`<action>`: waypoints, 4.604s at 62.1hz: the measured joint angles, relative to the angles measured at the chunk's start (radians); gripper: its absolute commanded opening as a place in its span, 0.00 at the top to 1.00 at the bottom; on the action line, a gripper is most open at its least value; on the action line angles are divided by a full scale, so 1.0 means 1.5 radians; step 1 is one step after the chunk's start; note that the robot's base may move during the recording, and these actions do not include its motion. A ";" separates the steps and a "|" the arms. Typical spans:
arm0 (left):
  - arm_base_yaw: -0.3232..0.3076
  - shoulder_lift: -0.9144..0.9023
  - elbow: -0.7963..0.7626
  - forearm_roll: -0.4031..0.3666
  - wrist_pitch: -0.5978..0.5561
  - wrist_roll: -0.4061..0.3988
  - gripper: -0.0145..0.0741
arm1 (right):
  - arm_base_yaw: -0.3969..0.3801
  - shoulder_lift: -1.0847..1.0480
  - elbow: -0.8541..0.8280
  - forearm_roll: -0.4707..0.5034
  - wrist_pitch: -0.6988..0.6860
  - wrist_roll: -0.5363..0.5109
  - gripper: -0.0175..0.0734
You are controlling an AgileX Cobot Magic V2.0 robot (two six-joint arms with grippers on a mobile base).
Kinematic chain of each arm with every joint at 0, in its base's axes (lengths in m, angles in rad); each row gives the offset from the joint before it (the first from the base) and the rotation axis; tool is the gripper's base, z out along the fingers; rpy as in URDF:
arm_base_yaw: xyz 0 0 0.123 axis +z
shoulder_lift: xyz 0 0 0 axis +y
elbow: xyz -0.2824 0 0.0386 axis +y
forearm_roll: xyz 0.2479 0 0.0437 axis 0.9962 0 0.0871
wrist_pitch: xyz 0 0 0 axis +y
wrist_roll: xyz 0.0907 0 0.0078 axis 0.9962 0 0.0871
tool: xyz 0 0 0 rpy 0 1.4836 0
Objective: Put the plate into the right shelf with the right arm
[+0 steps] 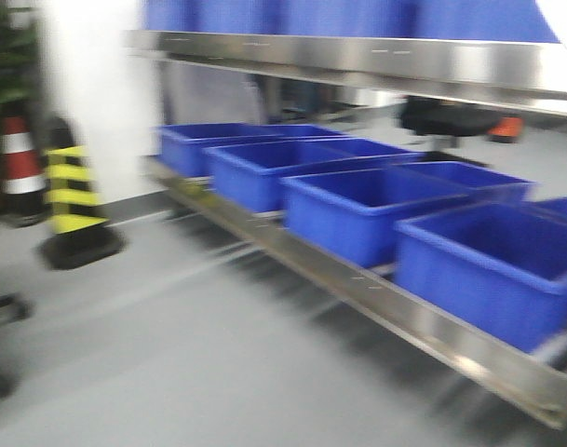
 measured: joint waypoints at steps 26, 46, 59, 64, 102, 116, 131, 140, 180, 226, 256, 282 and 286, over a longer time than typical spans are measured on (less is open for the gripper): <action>0.000 0.000 0.000 0.000 0.000 0.000 0.98 | 0.000 0.000 0.000 0.000 0.000 0.000 0.75; 0.000 0.000 0.000 0.000 0.000 0.000 0.98 | 0.000 0.000 0.000 0.000 0.000 0.000 0.75; 0.000 0.000 0.000 0.000 0.000 0.000 0.98 | 0.000 0.000 0.000 0.000 0.000 0.000 0.75; 0.000 0.000 0.000 0.000 0.000 0.000 0.98 | 0.000 0.000 0.000 0.000 0.000 0.000 0.75; 0.000 0.000 0.000 0.000 0.000 0.000 0.98 | 0.000 0.000 0.000 0.000 0.000 0.000 0.75; 0.000 0.000 0.000 0.000 0.000 0.000 0.98 | 0.000 0.000 0.000 0.000 0.000 0.000 0.75; 0.000 0.000 0.000 0.000 0.000 0.000 0.98 | 0.000 0.000 0.000 0.000 0.000 0.000 0.75; 0.000 0.000 0.000 0.000 0.000 0.000 0.98 | 0.000 0.000 0.000 0.000 0.000 0.000 0.75; 0.000 0.000 0.000 0.000 0.000 0.000 0.98 | 0.000 0.000 0.000 0.000 0.000 0.000 0.75; 0.000 0.000 0.000 0.000 0.000 0.000 0.98 | 0.000 0.000 -0.003 0.030 -0.032 0.000 0.75; 0.000 0.000 0.000 0.000 0.000 0.000 0.98 | 0.000 0.255 -0.333 0.041 -0.069 0.000 0.75; 0.000 0.000 0.000 0.000 0.000 0.000 0.98 | 0.003 0.609 -0.573 0.041 -0.074 0.000 0.75; 0.000 0.000 0.000 0.000 0.000 0.000 0.98 | 0.008 0.650 -0.590 0.041 -0.074 0.000 0.75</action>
